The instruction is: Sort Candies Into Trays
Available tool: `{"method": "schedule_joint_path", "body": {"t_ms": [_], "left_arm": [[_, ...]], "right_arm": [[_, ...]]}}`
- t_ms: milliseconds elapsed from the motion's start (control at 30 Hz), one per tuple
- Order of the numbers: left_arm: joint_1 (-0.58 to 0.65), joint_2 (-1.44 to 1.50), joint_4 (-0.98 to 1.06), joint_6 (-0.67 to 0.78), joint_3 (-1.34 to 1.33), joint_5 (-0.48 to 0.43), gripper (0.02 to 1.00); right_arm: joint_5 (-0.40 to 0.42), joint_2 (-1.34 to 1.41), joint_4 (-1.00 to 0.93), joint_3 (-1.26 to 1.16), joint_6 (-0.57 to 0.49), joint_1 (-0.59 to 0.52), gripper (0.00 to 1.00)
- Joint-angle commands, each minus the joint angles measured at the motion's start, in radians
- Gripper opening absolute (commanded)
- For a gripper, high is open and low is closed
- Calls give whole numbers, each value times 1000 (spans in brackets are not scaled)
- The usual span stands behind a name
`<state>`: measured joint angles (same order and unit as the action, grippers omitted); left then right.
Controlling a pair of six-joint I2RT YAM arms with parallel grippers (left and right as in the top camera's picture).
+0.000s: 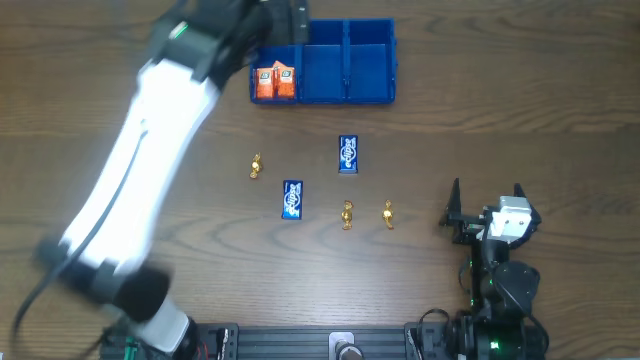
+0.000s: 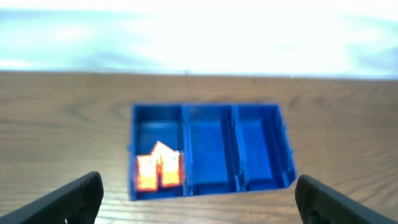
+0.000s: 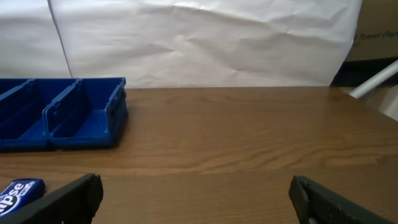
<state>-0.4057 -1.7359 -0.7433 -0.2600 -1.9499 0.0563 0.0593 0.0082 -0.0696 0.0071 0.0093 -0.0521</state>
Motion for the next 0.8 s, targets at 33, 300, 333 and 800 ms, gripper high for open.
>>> {"method": "schedule_joint_path", "body": {"t_ms": [33, 300, 333, 800], "left_arm": [[50, 316, 203, 103, 377, 49, 998], [231, 819, 421, 176, 889, -53, 1000], [252, 867, 442, 181, 936, -66, 998], [462, 1561, 826, 216, 1730, -188, 998]], "right_arm": [[5, -5, -7, 1, -14, -3, 998], [5, -5, -7, 1, -14, -3, 998], [6, -5, -7, 1, -14, -3, 998], [6, -5, -7, 0, -14, -3, 998]]}}
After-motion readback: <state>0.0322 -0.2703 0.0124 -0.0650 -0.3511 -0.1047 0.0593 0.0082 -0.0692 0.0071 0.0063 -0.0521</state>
